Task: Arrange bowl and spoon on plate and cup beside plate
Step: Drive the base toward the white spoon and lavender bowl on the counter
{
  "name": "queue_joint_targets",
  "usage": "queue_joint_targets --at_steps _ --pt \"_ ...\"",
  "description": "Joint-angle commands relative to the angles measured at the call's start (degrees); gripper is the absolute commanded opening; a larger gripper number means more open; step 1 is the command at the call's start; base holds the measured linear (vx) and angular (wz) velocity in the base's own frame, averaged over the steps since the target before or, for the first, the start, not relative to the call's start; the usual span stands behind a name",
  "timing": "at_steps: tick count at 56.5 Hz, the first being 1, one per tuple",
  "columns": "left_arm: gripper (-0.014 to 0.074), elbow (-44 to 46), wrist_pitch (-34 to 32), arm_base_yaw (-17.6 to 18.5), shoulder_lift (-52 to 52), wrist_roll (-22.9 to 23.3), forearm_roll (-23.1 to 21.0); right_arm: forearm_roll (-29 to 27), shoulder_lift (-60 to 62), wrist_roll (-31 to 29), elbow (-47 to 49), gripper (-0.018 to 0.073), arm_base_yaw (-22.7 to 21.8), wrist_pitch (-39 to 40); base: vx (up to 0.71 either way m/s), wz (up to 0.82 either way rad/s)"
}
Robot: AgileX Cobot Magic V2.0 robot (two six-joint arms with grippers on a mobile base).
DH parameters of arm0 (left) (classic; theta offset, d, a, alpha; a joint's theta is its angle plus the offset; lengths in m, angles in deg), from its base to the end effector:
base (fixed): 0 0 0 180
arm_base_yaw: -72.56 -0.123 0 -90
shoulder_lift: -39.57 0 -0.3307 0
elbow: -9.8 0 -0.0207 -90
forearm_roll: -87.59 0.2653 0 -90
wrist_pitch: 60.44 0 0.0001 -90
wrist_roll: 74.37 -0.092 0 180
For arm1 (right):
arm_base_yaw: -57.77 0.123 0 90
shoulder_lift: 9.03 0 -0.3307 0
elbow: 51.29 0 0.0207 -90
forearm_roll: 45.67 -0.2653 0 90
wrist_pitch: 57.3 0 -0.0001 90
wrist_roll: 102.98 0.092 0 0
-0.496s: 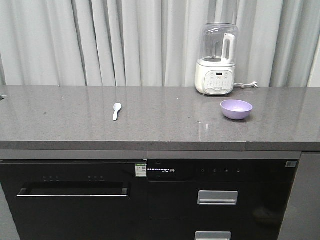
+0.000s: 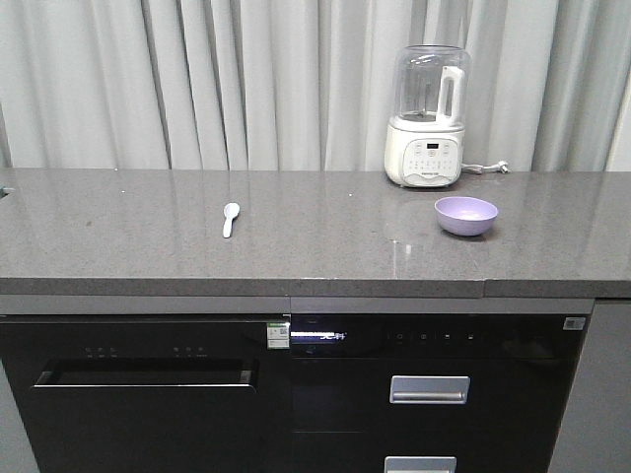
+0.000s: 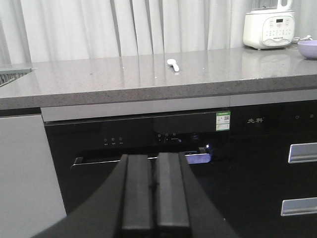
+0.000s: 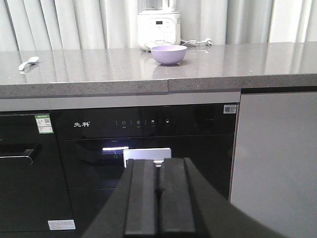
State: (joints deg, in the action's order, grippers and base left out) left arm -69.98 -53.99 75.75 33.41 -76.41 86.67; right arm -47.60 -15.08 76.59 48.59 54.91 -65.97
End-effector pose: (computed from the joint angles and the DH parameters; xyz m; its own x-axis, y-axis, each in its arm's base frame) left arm 0.0262 -0.0016 0.1940 -0.0405 0.0219 -0.9989 0.0583 0.9981 0.0196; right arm 0.0261 -0.0008 0.1884 -0.0830 0.0300 -0.9961 0.0470 0.9986 0.0261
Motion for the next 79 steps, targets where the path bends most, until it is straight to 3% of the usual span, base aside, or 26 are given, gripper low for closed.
queue_joint_targets --at_steps 1,38,79 --pt "-0.0006 1.40 -4.79 -0.12 0.98 0.02 -0.09 0.30 0.24 -0.32 -0.17 -0.0008 -0.35 4.72 0.00 0.00" --pt "-0.0006 1.40 -4.79 -0.12 0.98 0.02 -0.09 0.30 0.24 -0.32 -0.17 -0.0008 -0.35 4.72 0.07 -0.05" --pt "-0.0006 1.40 -4.79 -0.12 0.98 0.02 -0.09 0.30 0.24 -0.32 -0.17 -0.0008 -0.35 4.72 0.33 -0.12"
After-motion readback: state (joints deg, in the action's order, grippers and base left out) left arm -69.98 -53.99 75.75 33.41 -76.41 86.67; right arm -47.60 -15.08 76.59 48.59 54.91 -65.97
